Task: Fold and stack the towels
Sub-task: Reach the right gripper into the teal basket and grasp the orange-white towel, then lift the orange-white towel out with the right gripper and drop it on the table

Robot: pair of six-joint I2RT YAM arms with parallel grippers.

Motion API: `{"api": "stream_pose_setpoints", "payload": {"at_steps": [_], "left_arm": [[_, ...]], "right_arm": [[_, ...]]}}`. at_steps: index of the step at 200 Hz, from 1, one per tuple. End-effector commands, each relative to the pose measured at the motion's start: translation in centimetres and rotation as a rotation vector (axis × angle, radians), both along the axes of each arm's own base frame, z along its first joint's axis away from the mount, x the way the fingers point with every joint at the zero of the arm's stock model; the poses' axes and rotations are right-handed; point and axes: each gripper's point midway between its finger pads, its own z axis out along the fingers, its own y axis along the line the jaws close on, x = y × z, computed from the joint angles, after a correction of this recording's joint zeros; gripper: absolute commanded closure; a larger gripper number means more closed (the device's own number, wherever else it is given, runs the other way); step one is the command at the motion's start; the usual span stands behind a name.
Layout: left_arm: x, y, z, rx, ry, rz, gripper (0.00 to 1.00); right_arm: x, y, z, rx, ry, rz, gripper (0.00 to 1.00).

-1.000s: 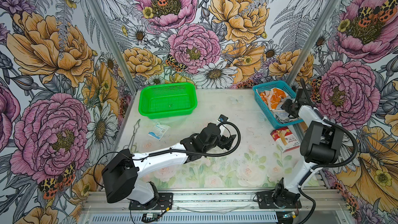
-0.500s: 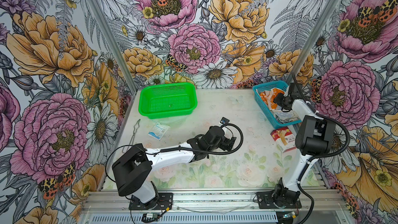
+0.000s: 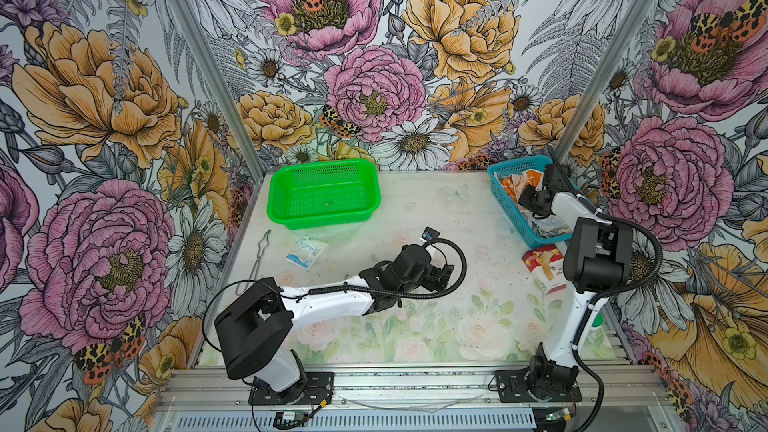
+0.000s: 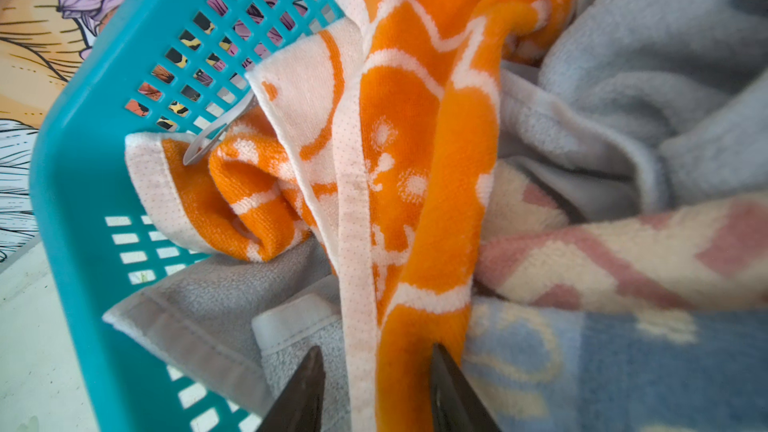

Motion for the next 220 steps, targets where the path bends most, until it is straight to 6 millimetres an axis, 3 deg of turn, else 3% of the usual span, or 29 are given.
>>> {"api": "stream_pose_setpoints", "payload": {"at_steps": [1, 54, 70, 105, 129, 156, 175, 200, 220], "left_arm": [[0.5, 0.6, 1.6, -0.055, -0.023, 0.033, 0.01], [0.4, 0.3, 1.6, -0.062, -0.017, 0.022, 0.01], [0.3, 0.2, 1.7, -0.067, -0.016, 0.021, 0.01], [0.3, 0.4, 2.2, -0.073, -0.024, 0.026, 0.01], [0.2, 0.6, 2.6, -0.08, -0.031, 0.029, 0.01], [0.1, 0.7, 2.9, -0.075, -0.057, 0.019, 0.01], [0.0, 1.3, 4.0, -0.064, -0.11, 0.015, 0.01], [-0.4, 3.1, 6.0, -0.084, -0.166, 0.03, 0.01], [-0.4, 5.3, 7.5, -0.107, -0.185, 0.076, 0.01]], "right_arm": [[-0.8, -0.7, -0.7, -0.039, 0.029, -0.041, 0.57], [-0.6, -0.8, -1.5, -0.051, 0.054, -0.032, 0.59], [-0.3, -0.5, -1.6, -0.044, 0.051, -0.023, 0.74], [0.4, 0.5, -0.4, -0.058, 0.023, 0.013, 0.98], [1.0, 1.2, 2.0, -0.092, -0.024, 0.039, 1.0], [2.0, 2.9, 6.7, -0.128, -0.122, 0.114, 1.0], [2.6, 4.6, 11.5, -0.162, -0.217, 0.167, 1.0], [2.7, 8.2, 20.1, -0.165, -0.398, 0.253, 1.0], [0.6, 12.3, 28.1, -0.142, -0.562, 0.325, 1.0]]}}
